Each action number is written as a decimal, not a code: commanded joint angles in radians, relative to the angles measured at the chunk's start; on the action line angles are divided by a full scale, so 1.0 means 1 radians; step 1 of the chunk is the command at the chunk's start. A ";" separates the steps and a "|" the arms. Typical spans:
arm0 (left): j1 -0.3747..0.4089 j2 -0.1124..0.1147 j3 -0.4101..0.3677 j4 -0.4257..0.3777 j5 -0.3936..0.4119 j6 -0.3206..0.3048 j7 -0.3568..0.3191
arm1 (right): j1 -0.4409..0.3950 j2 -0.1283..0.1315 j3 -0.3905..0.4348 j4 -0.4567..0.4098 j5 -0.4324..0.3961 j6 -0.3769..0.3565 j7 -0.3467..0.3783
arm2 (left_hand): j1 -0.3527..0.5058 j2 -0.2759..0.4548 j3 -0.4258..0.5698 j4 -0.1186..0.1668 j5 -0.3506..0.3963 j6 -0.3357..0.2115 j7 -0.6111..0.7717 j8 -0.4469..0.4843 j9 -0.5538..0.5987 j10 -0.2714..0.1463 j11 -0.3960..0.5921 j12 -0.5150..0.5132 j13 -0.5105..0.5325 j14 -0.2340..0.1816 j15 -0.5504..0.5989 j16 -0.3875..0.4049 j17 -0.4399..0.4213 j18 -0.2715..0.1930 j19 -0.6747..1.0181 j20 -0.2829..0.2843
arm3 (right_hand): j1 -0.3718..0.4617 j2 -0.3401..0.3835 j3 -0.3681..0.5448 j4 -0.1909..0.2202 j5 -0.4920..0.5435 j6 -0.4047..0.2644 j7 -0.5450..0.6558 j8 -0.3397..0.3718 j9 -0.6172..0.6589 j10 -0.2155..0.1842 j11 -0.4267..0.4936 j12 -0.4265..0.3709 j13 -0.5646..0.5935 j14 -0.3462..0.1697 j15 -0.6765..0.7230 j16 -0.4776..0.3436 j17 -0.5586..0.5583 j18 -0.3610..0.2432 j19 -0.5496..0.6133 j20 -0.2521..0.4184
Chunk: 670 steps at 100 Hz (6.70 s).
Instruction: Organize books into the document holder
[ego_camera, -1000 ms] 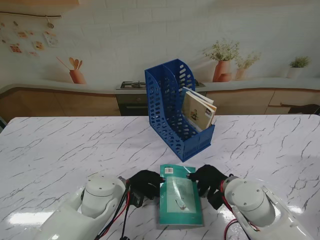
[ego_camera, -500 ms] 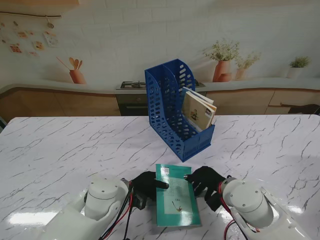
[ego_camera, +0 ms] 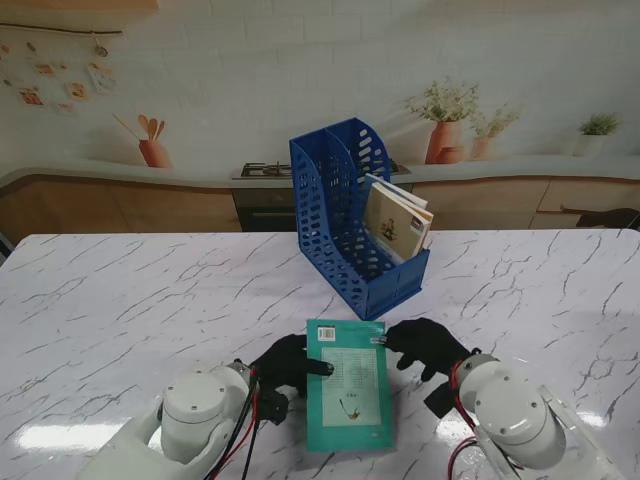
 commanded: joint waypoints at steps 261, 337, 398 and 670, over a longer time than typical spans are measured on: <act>-0.212 0.069 -0.063 -0.169 0.138 -0.213 -0.202 | 0.455 0.078 -0.083 0.248 0.169 -0.689 0.364 | 0.105 0.007 0.111 0.034 0.055 -0.233 0.033 0.091 0.071 -0.063 -0.065 0.070 0.102 -0.042 0.022 0.051 0.004 -0.090 0.063 -0.025 | 0.205 0.171 0.059 -0.162 0.080 -0.271 0.515 0.359 0.302 -0.214 0.484 0.467 0.244 -0.299 0.742 0.414 0.245 -0.359 0.361 0.480; -0.253 0.059 -0.054 -0.102 0.131 -0.214 -0.188 | 0.317 0.051 0.004 0.100 0.037 -0.631 0.190 | -0.010 0.138 -0.085 0.017 0.043 -0.092 -0.391 -0.194 -0.247 0.035 0.067 -0.319 -0.293 0.139 -0.186 -0.083 -0.479 0.128 -0.095 0.292 | 0.110 0.180 0.188 -0.154 0.175 -0.229 0.523 0.402 0.488 -0.283 0.719 0.588 0.372 -0.557 1.166 0.660 0.705 -0.713 0.736 0.568; -0.126 0.081 -0.169 -0.150 0.268 -0.137 -0.183 | 0.341 0.032 0.092 0.003 -0.018 -0.484 0.119 | -0.105 0.239 -0.187 0.053 0.036 -0.075 -0.569 -0.232 -0.389 0.041 -0.017 -0.447 -0.508 0.148 -0.456 -0.200 -0.807 0.189 -0.405 0.195 | 0.117 0.196 0.160 -0.146 0.164 -0.236 0.498 0.436 0.472 -0.292 0.712 0.612 0.373 -0.557 1.161 0.668 0.705 -0.714 0.736 0.570; -0.061 0.087 -0.220 -0.061 0.276 -0.074 -0.212 | 0.831 -0.069 -0.314 0.553 -0.210 -0.290 -0.178 | -0.115 0.195 -0.157 0.039 0.039 -0.106 -0.546 -0.206 -0.397 0.011 -0.008 -0.422 -0.551 0.126 -0.509 -0.216 -0.901 0.116 -0.516 0.106 | 0.135 0.212 0.118 -0.137 0.130 -0.238 0.494 0.433 0.447 -0.294 0.704 0.616 0.373 -0.539 1.156 0.662 0.703 -0.690 0.736 0.566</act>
